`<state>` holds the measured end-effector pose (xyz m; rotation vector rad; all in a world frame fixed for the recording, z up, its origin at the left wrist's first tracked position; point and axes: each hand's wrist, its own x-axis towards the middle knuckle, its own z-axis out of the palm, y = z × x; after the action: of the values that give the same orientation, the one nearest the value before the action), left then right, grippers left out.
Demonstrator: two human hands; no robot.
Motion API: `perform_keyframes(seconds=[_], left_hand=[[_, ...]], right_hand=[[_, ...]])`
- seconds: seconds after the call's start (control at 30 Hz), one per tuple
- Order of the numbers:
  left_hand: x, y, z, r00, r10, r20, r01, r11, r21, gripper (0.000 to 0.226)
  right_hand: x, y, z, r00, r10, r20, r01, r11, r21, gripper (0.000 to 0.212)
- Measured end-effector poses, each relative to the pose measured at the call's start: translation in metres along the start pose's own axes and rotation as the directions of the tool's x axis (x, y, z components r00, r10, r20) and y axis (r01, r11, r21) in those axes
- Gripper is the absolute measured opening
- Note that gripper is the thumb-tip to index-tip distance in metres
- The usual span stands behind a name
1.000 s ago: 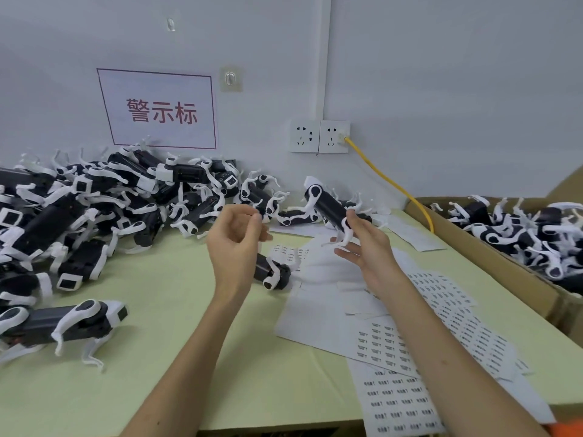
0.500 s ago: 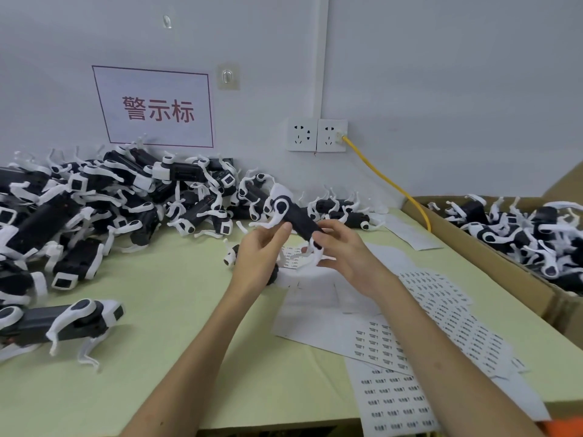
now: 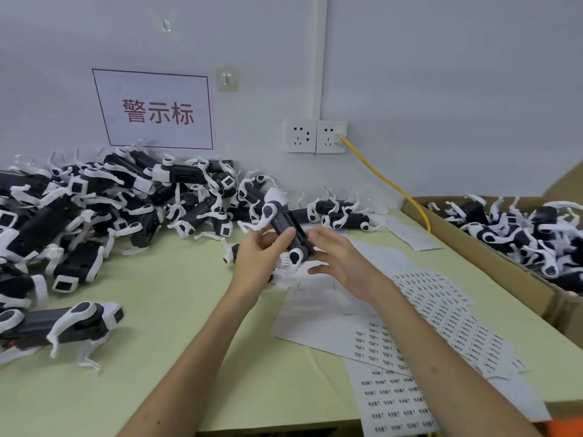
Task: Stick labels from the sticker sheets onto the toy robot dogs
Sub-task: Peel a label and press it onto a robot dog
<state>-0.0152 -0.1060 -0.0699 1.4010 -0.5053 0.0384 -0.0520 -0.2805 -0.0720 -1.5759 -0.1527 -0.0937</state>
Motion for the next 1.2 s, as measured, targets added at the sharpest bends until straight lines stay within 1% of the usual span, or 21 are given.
perform_keyframes(seconds=[0.13, 0.2, 0.27, 0.3, 0.37, 0.43, 0.47, 0.53, 0.6, 0.67, 0.73, 0.83, 0.87, 0.93, 0.97, 1.03, 1.07, 1.13, 1.17, 1.2], left_hand=[[-0.002, -0.005, 0.001, 0.996, 0.074, 0.041, -0.079, 0.983, 0.166, 0.014], [-0.003, -0.008, 0.004, 0.995, 0.098, 0.031, -0.103, 0.956, 0.274, 0.014], [-0.005, -0.01, 0.007, 0.988, 0.154, 0.029, -0.153, 0.91, 0.386, 0.015], [-0.007, -0.01, 0.007, 0.978, 0.202, 0.051, -0.203, 0.872, 0.446, 0.016], [-0.01, -0.009, 0.009, 0.962, 0.25, 0.106, -0.269, 0.813, 0.516, 0.028], [-0.012, -0.008, 0.01, 0.966, 0.224, 0.127, -0.257, 0.833, 0.49, 0.038], [-0.013, -0.008, 0.011, 0.97, 0.203, 0.138, -0.243, 0.861, 0.446, 0.034], [-0.013, -0.008, 0.011, 0.971, 0.162, 0.174, -0.208, 0.932, 0.296, 0.021], [-0.012, -0.008, 0.011, 0.971, 0.113, 0.213, -0.146, 0.979, 0.143, 0.019], [-0.012, -0.01, 0.011, 0.97, 0.051, 0.239, -0.071, 0.994, 0.077, 0.021], [-0.011, -0.01, 0.011, 0.972, -0.023, 0.233, 0.014, 0.999, 0.042, 0.024], [-0.007, -0.01, 0.008, 0.978, -0.106, 0.181, 0.116, 0.992, -0.048, 0.028], [-0.006, -0.01, 0.007, 0.98, -0.13, 0.148, 0.142, 0.987, -0.073, 0.029], [-0.004, -0.011, 0.005, 0.984, -0.164, 0.072, 0.169, 0.983, -0.076, 0.03], [-0.003, -0.011, 0.004, 0.985, -0.17, 0.041, 0.172, 0.983, -0.066, 0.03], [-0.002, -0.011, 0.004, 0.988, -0.154, 0.009, 0.155, 0.986, -0.061, 0.027], [-0.001, -0.013, 0.003, 0.991, -0.137, -0.002, 0.136, 0.989, -0.06, 0.026], [0.001, -0.014, 0.003, 0.993, -0.112, -0.048, 0.11, 0.992, -0.055, 0.023], [0.002, -0.014, 0.003, 0.991, -0.104, -0.083, 0.1, 0.994, -0.052, 0.021], [0.004, -0.014, 0.002, 0.987, -0.1, -0.13, 0.094, 0.994, -0.046, 0.019]], right_hand=[[0.0, 0.003, 0.001, 0.999, -0.018, -0.032, 0.016, 0.998, -0.064, 0.024], [0.0, 0.002, 0.002, 0.998, -0.025, -0.055, 0.02, 0.997, -0.08, 0.038], [-0.001, 0.0, 0.004, 0.998, -0.018, -0.065, 0.013, 0.997, -0.08, 0.057], [-0.001, -0.001, 0.005, 0.998, -0.01, -0.057, 0.005, 0.997, -0.078, 0.06], [-0.002, -0.002, 0.005, 1.0, 0.014, -0.017, -0.014, 0.998, -0.056, 0.057], [-0.004, -0.005, 0.005, 0.999, 0.029, 0.015, -0.029, 0.999, -0.029, 0.056], [-0.003, -0.006, 0.005, 0.999, 0.035, 0.016, -0.034, 0.999, -0.018, 0.057], [-0.002, -0.007, 0.004, 0.999, 0.051, 0.008, -0.051, 0.999, 0.01, 0.058], [0.0, -0.007, 0.002, 0.997, 0.082, -0.008, -0.081, 0.996, 0.048, 0.057], [0.001, -0.006, 0.0, 0.996, 0.088, -0.005, -0.087, 0.994, 0.068, 0.054], [0.001, -0.005, -0.001, 0.997, 0.073, 0.02, -0.074, 0.994, 0.083, 0.05], [0.001, -0.003, -0.003, 0.999, 0.029, 0.017, -0.03, 0.997, 0.075, 0.042], [0.001, -0.001, -0.003, 1.0, 0.016, 0.005, -0.016, 0.998, 0.063, 0.033], [0.001, 0.002, -0.004, 1.0, 0.003, 0.002, -0.003, 1.0, 0.017, 0.013], [0.001, 0.003, -0.004, 1.0, 0.006, 0.006, -0.006, 1.0, -0.001, 0.008], [0.003, 0.005, -0.003, 1.0, 0.011, -0.029, -0.012, 0.999, -0.044, 0.009], [0.005, 0.005, -0.003, 0.996, 0.004, -0.084, -0.012, 0.996, -0.086, 0.01], [0.008, 0.007, -0.004, 0.969, -0.052, -0.242, -0.013, 0.967, -0.256, 0.013], [0.009, 0.009, -0.006, 0.946, -0.103, -0.309, -0.023, 0.925, -0.379, 0.016], [0.009, 0.011, -0.008, 0.928, -0.15, -0.341, -0.04, 0.869, -0.492, 0.017]])
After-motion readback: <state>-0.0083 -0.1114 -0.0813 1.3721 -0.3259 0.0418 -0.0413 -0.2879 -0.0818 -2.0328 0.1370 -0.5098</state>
